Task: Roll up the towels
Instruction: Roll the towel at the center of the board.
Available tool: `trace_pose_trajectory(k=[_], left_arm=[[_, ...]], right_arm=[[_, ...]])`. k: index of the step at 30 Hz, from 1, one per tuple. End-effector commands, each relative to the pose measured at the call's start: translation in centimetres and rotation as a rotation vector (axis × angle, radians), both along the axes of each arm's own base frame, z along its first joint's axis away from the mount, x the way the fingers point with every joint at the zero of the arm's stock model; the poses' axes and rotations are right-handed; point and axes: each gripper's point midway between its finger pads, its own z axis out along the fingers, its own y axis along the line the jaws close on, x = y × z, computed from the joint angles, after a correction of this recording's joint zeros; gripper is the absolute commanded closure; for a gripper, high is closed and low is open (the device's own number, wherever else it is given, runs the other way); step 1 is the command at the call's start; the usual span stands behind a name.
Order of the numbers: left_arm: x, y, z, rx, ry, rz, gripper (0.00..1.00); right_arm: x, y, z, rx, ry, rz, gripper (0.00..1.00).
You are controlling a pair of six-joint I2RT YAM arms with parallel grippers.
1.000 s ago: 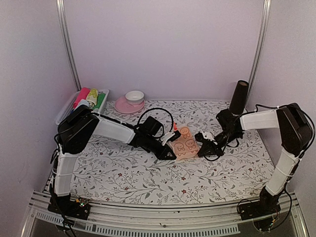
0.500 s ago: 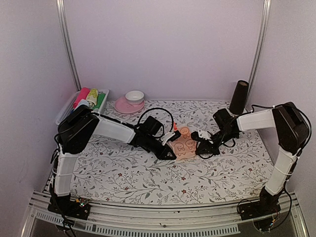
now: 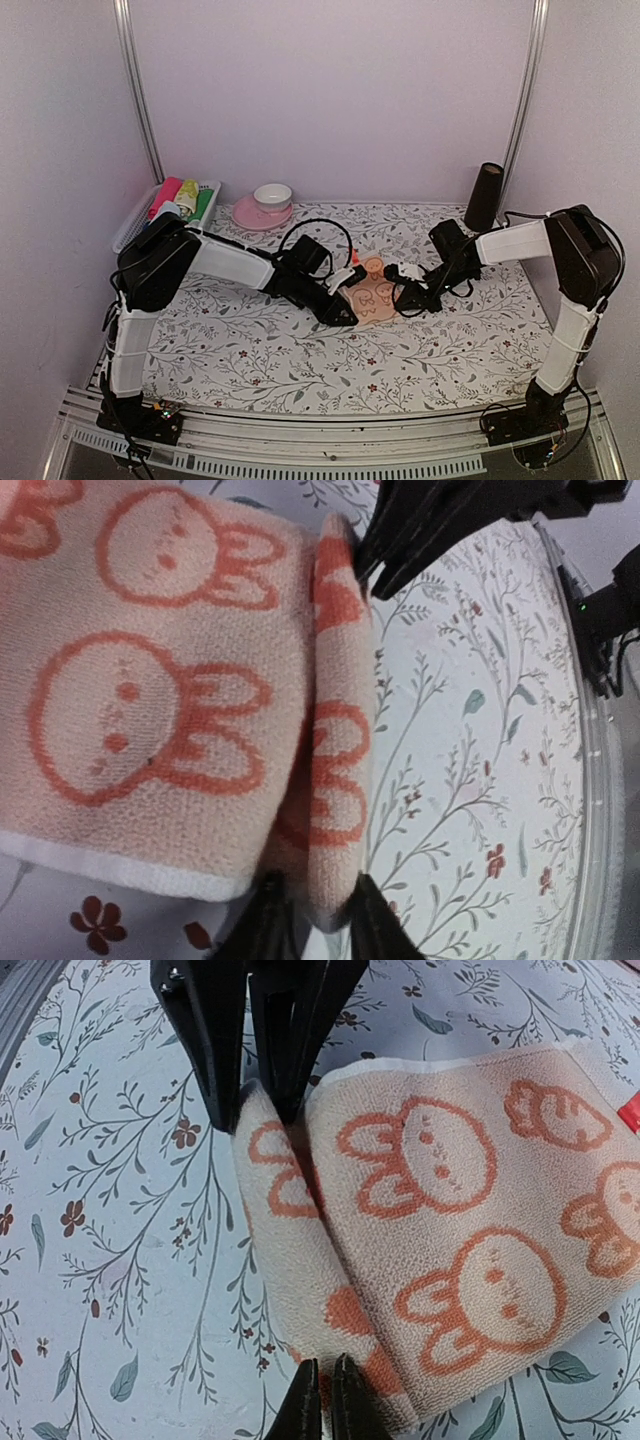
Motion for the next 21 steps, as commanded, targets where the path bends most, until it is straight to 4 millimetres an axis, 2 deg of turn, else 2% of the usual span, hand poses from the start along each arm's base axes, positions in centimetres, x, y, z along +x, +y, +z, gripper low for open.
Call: trace_pose_trajectory(k=[1,4,11,14,16,21], left_arm=[[-0.9,0.7,-1.0,0.06,0.025,-0.008,0.66],[-0.6,0.7,0.4,0.05,-0.008,-0.001,0.56],[1.9,0.5,6.1,0.002,-0.168,0.054,0.54],[2.9,0.3,7.5,-0.013,-0.221,0.078,0.54],[3.3,0.0,7.3,-0.008,-0.224,0.08,0.55],[3.5,-0.5,4.2,0.037,-0.167,0.063,0.62]], right_arm=[[1.2,0.1,0.0,-0.006,-0.007,-0.033,0.93],[1.5,-0.1,-0.2,-0.013,-0.005,-0.046,0.93],[1.8,-0.4,-0.1,-0.01,0.002,-0.064,0.94],[1.9,-0.4,0.1,-0.005,0.001,-0.066,0.94],[1.9,-0.4,0.1,-0.006,0.003,-0.067,0.94],[2.3,-0.5,0.0,-0.01,0.012,-0.087,0.94]])
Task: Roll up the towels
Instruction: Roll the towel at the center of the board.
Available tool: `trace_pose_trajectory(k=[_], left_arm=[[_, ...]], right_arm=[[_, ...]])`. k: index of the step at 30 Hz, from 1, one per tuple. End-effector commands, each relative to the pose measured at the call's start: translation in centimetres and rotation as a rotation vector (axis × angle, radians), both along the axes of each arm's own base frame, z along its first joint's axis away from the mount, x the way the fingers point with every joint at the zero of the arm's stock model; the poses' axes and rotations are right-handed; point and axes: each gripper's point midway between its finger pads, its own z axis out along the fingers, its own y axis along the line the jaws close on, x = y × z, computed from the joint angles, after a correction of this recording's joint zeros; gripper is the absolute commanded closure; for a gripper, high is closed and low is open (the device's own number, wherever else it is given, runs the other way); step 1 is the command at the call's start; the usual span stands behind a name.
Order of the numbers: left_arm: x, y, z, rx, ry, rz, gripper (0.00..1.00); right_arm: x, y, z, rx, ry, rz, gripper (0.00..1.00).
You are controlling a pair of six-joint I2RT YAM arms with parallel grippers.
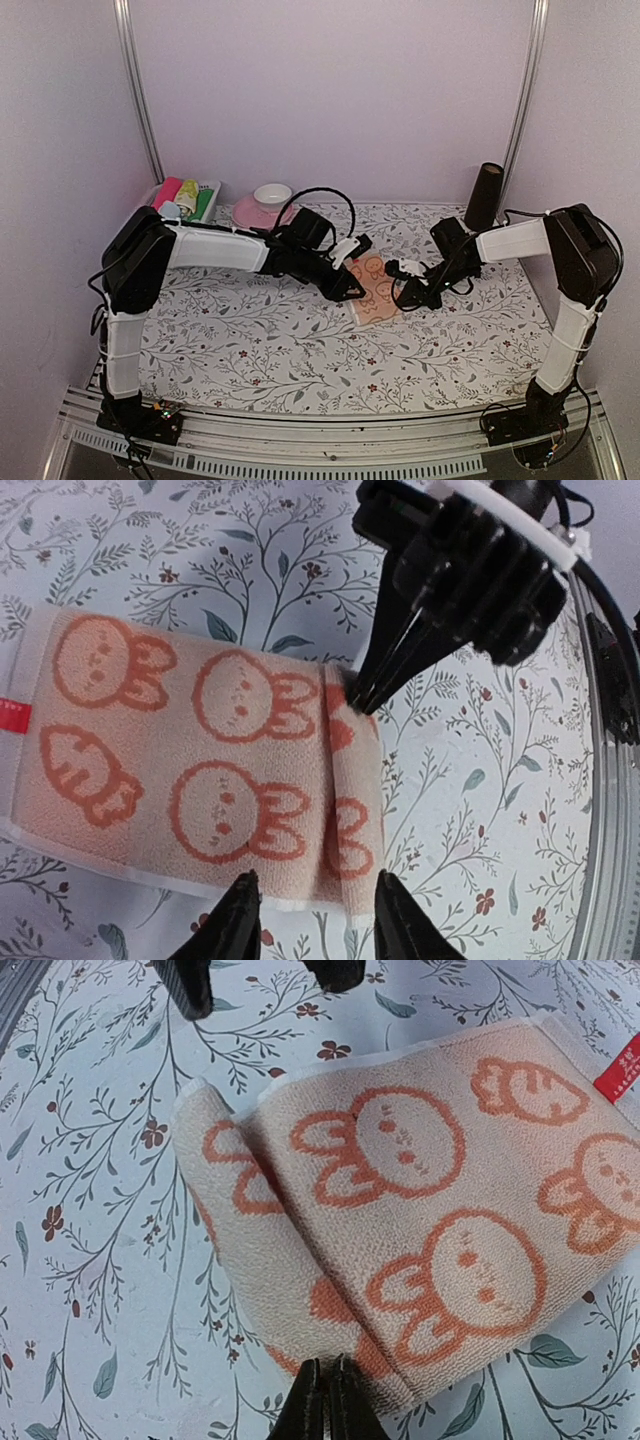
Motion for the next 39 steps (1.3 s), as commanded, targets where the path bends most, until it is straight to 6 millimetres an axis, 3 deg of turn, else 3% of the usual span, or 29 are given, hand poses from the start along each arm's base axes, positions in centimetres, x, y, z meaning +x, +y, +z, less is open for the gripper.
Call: trace_pose_trajectory(k=[1,12,23,28,33,39], left_arm=[[0.1,0.0,-2.9,0.041,0.043,-0.01,0.63],[-1.7,-0.9,-2.8,0.029,0.026,-0.054,0.56],[-1.2,-0.1,-7.7,0.228,-0.016,0.014,0.64],[-1.2,1.1,-9.9,0.348,-0.072,0.048,0.66],[-0.5,2.5,-9.0,0.374,-0.139,0.108,0.67],[-0.2,3.8,-5.6,0.322,-0.225,0.166,0.56]], right_arm=[[1.3,0.1,0.1,0.004,0.0,-0.031,0.94],[2.4,-0.5,-1.8,-0.061,0.043,-0.096,0.94],[2.1,-0.6,-2.4,-0.072,0.072,-0.091,0.94],[2.1,-0.7,-2.5,-0.076,0.077,-0.091,0.96],[2.1,-1.0,-2.9,-0.091,0.086,-0.097,0.96],[2.2,-1.2,-3.1,-0.092,0.105,-0.104,0.96]])
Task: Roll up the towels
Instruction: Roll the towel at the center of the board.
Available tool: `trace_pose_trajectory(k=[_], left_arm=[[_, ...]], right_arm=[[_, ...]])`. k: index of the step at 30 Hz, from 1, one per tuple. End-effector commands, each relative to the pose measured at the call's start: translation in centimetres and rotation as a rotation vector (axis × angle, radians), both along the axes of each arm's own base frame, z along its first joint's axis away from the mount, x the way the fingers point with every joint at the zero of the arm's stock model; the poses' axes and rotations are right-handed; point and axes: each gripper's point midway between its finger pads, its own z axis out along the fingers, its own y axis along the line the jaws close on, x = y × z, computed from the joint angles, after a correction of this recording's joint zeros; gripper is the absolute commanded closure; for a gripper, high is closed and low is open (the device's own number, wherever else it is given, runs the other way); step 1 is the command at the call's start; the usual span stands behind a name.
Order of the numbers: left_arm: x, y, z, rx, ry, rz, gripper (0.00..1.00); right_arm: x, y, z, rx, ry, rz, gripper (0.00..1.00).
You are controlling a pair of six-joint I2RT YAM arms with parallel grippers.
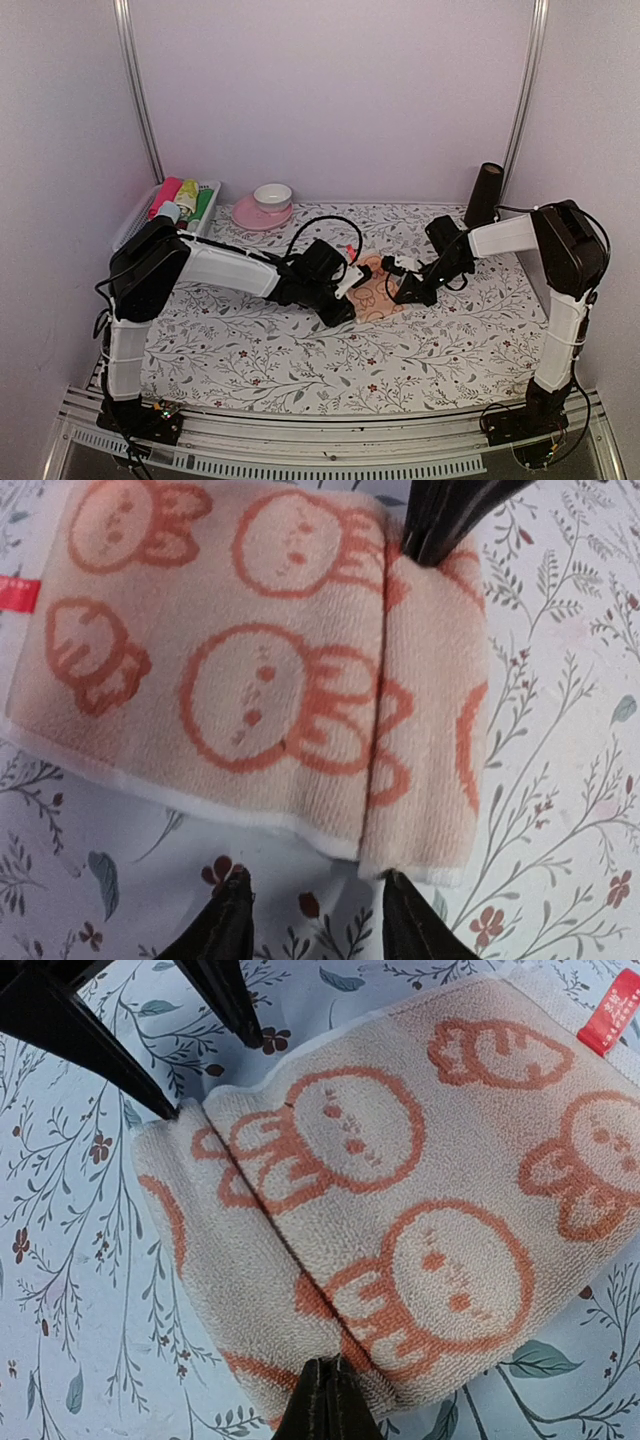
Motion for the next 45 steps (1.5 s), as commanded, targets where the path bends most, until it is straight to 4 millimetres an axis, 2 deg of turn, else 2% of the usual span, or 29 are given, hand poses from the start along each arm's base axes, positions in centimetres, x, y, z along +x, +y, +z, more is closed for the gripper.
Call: trace_pose_trajectory(k=[1,4,8,11,16,19,21,27,33,39,45], left_arm=[[0.0,2.7,1.4,0.047,-0.075,0.044,0.53],[-0.4,2.7,3.2,0.016,-0.146,-0.001,0.5],[-2.0,1.5,6.7,-0.055,-0.336,-0.142,0.46],[-3.6,0.7,7.1,-0.037,-0.433,-0.242,0.44],[-6.3,-0.8,6.1,0.045,-0.609,-0.395,0.38],[-6.1,-1.5,5.2,0.103,-0.658,-0.424,0.38],[-5.8,-1.8,3.3,0.154,-0.662,-0.438,0.38],[-4.8,-2.7,1.5,0.226,-0.685,-0.454,0.39],[-3.8,-2.7,-0.1,0.297,-0.7,-0.444,0.45],[-3.8,-2.2,-2.0,0.355,-0.675,-0.462,0.6],[-3.0,-1.6,-2.8,0.403,-0.675,-0.413,0.64]], right_arm=[[0.1,-1.2,-1.6,-0.051,0.052,-0.029,0.97],[0.1,-1.2,-1.7,-0.05,0.065,-0.033,0.97],[-0.2,-1.4,-1.9,-0.048,0.103,-0.042,0.97],[0.5,-1.2,-1.5,-0.039,0.11,-0.054,0.97],[0.6,-1.4,-1.5,-0.038,0.128,-0.061,0.97],[0.5,-1.4,-1.6,-0.038,0.137,-0.061,0.97],[0.5,-1.4,-1.6,-0.037,0.142,-0.06,0.97],[0.4,-1.2,-1.4,-0.028,0.148,-0.056,0.97],[0.3,-1.3,-1.5,-0.028,0.152,-0.053,0.97],[0.3,-1.2,-1.6,-0.028,0.156,-0.051,0.97],[0.2,-1.2,-1.6,-0.027,0.158,-0.047,0.97]])
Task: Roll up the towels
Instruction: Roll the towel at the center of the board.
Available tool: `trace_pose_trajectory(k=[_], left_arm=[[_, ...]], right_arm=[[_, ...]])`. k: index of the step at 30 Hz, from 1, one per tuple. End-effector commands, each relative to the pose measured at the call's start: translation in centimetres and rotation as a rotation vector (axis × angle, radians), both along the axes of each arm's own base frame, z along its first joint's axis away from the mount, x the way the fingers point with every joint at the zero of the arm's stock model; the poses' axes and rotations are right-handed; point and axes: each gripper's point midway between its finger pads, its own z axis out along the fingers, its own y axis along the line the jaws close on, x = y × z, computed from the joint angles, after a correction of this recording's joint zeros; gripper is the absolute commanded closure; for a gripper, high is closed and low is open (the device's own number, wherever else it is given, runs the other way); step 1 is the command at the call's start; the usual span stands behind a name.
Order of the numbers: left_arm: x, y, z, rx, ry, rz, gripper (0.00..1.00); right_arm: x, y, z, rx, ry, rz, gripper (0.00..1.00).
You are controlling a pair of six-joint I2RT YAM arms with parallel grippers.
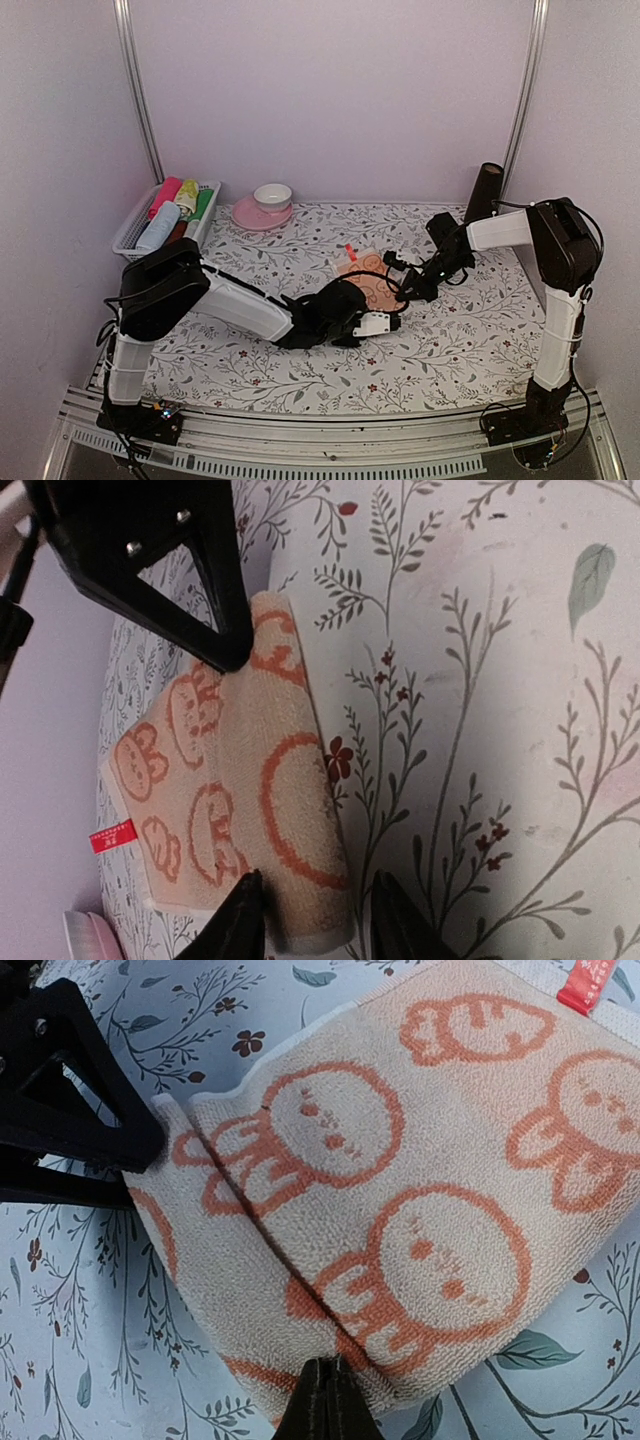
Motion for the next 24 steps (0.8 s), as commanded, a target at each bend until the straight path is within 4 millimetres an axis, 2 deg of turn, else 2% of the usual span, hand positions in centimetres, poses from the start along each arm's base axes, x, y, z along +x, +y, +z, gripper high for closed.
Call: trace_pose_trajectory(k=[1,8,12,15,16,20,24], left_arm=[[0.3,1.6,-3.2,0.1,0.016,0.054,0.64],[0.3,2.2,-4.2,0.117,0.034,0.078,0.7],[0.0,2.6,-5.3,0.135,0.072,0.086,0.82],[-0.4,2.7,-5.8,0.125,0.126,0.091,0.96],[-0.7,2.7,-5.8,0.117,0.151,0.089,1.0],[-1.6,2.9,-5.4,0.066,0.274,0.084,1.0],[-2.9,3.3,-5.0,0.016,0.427,0.062,1.0]], right_arm=[[-0.5,-0.8,-1.7,-0.044,0.057,-0.011,0.97],[-0.6,-0.8,-1.6,-0.04,0.055,-0.003,0.97],[-0.6,-0.8,-1.4,-0.038,0.054,-0.002,0.97],[-0.6,-0.7,-0.9,-0.03,0.038,0.005,0.96],[-0.5,-0.7,-0.5,-0.021,0.024,0.008,0.96],[-0.3,-0.6,2.1,0.023,-0.065,0.029,0.93],[-1.5,-0.7,5.2,0.101,-0.209,0.087,0.8]])
